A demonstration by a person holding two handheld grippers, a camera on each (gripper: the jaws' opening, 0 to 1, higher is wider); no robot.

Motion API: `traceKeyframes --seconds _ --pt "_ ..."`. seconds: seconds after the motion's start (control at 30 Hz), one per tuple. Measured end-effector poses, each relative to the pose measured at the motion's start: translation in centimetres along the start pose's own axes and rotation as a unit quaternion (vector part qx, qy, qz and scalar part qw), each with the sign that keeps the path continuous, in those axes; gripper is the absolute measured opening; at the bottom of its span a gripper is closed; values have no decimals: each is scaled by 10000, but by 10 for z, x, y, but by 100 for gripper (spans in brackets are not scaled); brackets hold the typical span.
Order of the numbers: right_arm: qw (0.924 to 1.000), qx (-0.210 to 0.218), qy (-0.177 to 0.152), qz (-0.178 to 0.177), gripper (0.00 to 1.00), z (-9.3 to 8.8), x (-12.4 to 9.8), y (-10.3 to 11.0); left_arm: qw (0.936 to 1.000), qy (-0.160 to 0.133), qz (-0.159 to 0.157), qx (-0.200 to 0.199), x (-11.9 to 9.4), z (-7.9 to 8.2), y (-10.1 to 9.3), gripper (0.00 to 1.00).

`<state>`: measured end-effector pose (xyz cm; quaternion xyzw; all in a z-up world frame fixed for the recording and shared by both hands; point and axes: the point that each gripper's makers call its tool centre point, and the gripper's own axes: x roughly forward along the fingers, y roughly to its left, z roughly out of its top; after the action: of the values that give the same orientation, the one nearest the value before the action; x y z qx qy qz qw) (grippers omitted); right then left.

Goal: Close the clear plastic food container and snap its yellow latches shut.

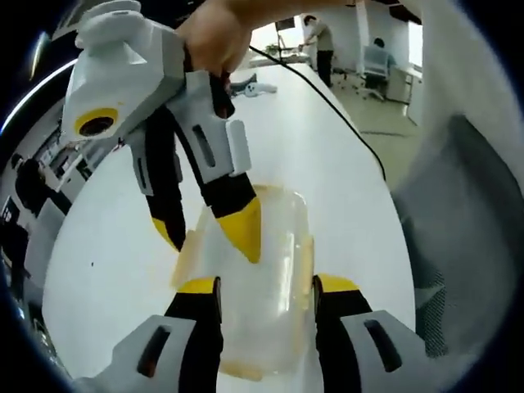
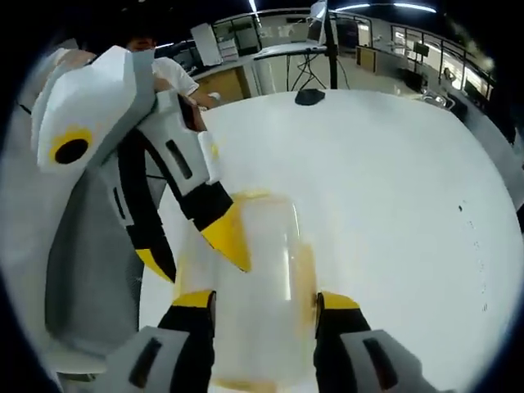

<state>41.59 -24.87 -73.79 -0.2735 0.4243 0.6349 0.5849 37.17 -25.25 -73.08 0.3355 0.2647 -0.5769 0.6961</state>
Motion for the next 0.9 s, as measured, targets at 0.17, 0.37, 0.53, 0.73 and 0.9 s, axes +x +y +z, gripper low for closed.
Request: traceKeyframes --seconds 0.17,0.37,0.53,0.73,0.9 --pt "9999 15 145 75 46 0 1 -1 9993 340 30 135 1 -1 1 42" --pt "9995 -31 265 152 45 -2 2 -1 9986 514 37 92 2 -2 2 41" --pt "9990 -65 386 233 44 -2 4 -1 9976 678 66 109 3 -3 2 41" --pt "9981 -45 497 352 44 -3 5 -1 9965 776 153 252 4 -4 1 41" --pt "9960 117 637 618 42 -4 8 6 9956 834 137 416 5 -6 -1 41"
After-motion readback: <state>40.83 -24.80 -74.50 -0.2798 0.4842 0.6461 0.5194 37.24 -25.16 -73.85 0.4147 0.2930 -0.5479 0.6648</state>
